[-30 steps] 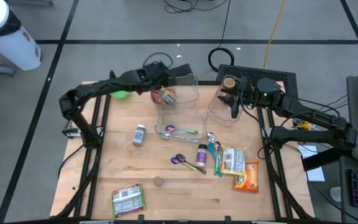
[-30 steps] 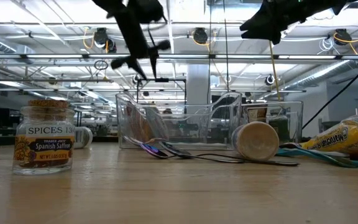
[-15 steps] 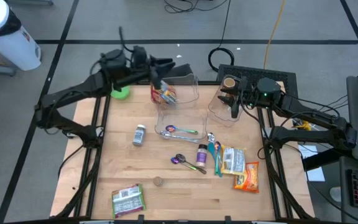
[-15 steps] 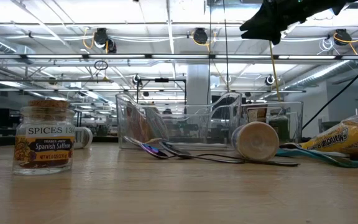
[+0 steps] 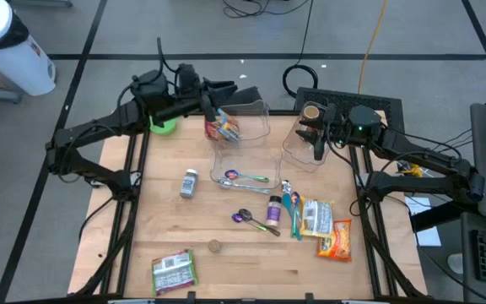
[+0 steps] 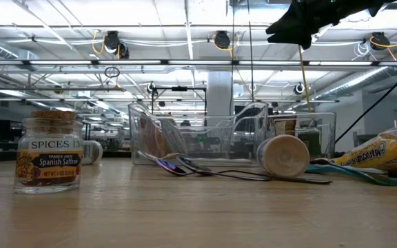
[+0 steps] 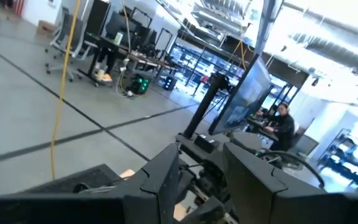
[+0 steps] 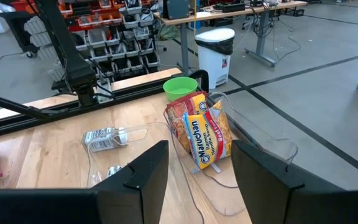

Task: Pick & Place Food Item
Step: Put the left green spoon into the bottom transparent bin

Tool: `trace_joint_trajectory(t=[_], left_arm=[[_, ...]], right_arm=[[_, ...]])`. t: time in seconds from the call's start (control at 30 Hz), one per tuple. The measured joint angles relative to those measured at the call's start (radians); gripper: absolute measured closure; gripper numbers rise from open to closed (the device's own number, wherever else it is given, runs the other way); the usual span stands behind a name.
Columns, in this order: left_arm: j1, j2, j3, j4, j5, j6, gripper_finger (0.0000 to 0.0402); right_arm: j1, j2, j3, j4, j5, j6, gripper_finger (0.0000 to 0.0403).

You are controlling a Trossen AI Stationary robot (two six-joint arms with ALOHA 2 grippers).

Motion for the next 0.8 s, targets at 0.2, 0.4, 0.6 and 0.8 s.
trace_joint_trajectory(t=[0.2, 0.4, 0.6, 0.8], left_arm=[[0.0, 0.007, 0.0, -0.004, -0.001, -0.007, 0.027], [0.0, 0.008, -0.002, -0.004, -0.001, -0.008, 0.027], [-0.001, 0.008, -0.002, -0.005, -0.001, -0.007, 0.027], [-0.001, 0.008, -0.002, -0.006, -0.001, -0.007, 0.027]], right_arm=[[0.0, 0.0, 0.0, 0.0, 0.0, 0.0, 0.0236], [0.0, 0.0, 0.0, 0.0, 0.0, 0.0, 0.0236], [0.0, 0.0, 0.0, 0.0, 0.0, 0.0, 0.0236], [0.0, 0.0, 0.0, 0.0, 0.0, 0.0, 0.0236]])
